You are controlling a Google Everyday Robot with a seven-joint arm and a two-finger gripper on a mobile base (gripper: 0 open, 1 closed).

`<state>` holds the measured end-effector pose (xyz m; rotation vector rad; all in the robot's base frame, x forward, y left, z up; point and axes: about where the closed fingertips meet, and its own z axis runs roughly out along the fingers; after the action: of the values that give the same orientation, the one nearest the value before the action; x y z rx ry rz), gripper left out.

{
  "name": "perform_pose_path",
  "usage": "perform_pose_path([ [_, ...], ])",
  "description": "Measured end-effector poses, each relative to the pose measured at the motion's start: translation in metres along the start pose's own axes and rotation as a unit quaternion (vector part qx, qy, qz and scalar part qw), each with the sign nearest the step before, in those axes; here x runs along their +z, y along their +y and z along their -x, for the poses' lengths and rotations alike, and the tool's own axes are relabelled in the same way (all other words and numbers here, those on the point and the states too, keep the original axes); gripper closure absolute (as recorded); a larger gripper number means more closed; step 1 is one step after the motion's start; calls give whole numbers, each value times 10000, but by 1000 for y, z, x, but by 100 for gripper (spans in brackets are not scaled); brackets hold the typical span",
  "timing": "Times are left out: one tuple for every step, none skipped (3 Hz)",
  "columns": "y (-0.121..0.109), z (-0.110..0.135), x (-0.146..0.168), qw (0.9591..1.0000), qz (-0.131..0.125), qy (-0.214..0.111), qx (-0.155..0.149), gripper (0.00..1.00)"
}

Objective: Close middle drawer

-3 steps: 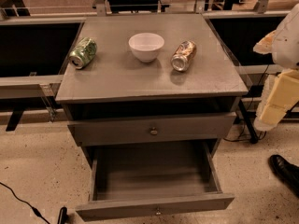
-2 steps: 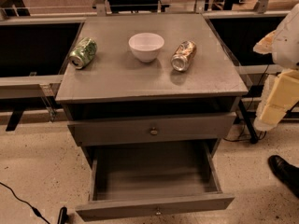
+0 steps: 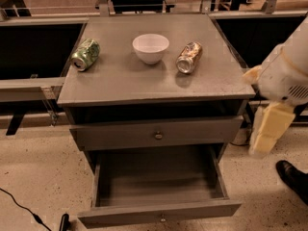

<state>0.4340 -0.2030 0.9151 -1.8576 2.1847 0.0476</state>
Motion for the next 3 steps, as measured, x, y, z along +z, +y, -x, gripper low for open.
perform_pose_path([
  [30,1,65,9979,571,-81,-281,0],
  [64,-6,138,9918,1206,-219,-351,0],
  [64,-6,137,9920,1194,-218,-353,0],
])
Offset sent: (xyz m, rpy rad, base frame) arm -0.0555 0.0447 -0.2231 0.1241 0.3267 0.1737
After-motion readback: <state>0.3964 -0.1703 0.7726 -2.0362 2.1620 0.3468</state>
